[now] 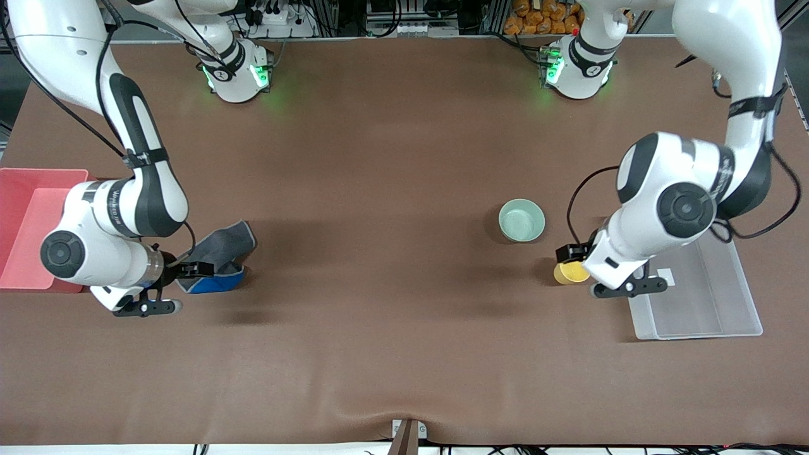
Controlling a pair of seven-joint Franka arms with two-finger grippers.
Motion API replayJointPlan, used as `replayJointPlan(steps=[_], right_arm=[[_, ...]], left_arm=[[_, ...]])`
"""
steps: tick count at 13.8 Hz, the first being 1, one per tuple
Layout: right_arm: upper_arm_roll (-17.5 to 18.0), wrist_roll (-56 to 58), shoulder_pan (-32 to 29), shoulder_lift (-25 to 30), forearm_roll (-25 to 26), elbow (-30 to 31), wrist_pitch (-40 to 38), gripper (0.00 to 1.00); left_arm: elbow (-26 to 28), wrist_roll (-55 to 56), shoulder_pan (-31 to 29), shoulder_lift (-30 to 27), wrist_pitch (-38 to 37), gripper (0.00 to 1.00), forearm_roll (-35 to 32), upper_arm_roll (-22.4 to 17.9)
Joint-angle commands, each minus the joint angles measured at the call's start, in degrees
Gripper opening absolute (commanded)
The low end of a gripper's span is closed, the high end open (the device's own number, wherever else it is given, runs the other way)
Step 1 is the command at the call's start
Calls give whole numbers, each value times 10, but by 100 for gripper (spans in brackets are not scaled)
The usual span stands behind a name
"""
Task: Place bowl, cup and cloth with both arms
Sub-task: 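Reach the right gripper to the cloth while the left gripper reaches the cup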
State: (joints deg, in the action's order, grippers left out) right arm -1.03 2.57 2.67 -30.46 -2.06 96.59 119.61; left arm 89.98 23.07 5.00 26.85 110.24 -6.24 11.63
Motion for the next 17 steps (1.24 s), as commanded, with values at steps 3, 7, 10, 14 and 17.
replayJointPlan(steps=[3,7,10,14,17], right_arm=[[-1,-10,1,27,6,77,64,100],[-1,-10,-1,25,6,127,148,100],[-1,-4,1,20,6,129,152,100],[-1,83,6,19,7,127,153,100],[-1,155,4,17,7,126,159,100]], left_arm=[[-18,35,4,60,32,100,-25,-3],[-17,100,19,85,48,100,-45,-3],[-16,110,19,103,49,94,-47,-4],[-9,110,12,108,48,75,-50,-6],[-10,112,13,118,48,64,-50,-7]])
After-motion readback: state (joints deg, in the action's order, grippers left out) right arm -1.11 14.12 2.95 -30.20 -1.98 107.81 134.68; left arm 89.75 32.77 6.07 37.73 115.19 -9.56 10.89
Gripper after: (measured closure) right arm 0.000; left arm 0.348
